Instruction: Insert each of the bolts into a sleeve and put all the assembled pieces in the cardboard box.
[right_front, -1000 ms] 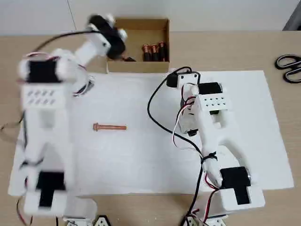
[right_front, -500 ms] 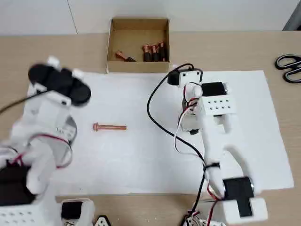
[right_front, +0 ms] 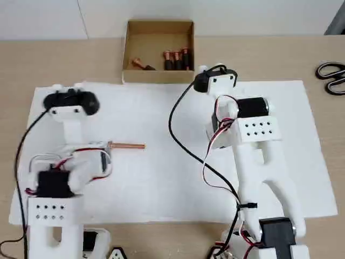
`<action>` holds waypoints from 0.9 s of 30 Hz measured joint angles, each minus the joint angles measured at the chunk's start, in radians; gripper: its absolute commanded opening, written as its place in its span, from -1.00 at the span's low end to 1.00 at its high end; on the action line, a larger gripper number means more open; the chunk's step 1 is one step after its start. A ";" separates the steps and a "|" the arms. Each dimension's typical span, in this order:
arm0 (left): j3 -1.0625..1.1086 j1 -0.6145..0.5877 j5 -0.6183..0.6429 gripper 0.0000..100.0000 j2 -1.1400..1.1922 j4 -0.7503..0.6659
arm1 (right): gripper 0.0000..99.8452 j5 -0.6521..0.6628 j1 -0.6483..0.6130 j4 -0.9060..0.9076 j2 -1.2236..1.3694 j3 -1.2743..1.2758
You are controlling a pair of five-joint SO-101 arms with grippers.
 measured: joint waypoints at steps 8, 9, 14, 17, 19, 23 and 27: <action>0.178 0.025 0.206 -0.78 0.000 -0.229 | -0.99 0.000 0.000 0.000 0.000 0.000; 0.190 0.026 0.244 -0.77 0.000 -0.255 | -0.99 0.000 0.002 0.000 0.000 0.000; 0.201 0.028 0.419 -0.53 0.000 -0.327 | -0.99 0.000 -0.002 0.000 0.000 0.000; 0.201 0.028 0.520 -0.44 0.000 -0.333 | -0.99 0.000 0.000 0.000 0.000 0.000; 0.201 0.028 0.554 -0.45 0.000 -0.333 | -0.99 0.000 0.000 0.000 0.000 0.000; 0.169 0.028 0.572 -0.48 0.002 -0.319 | -0.99 0.000 -0.002 0.000 0.000 0.000; 0.044 0.028 0.572 -0.48 0.002 -0.238 | -0.99 0.000 0.000 0.000 0.000 0.000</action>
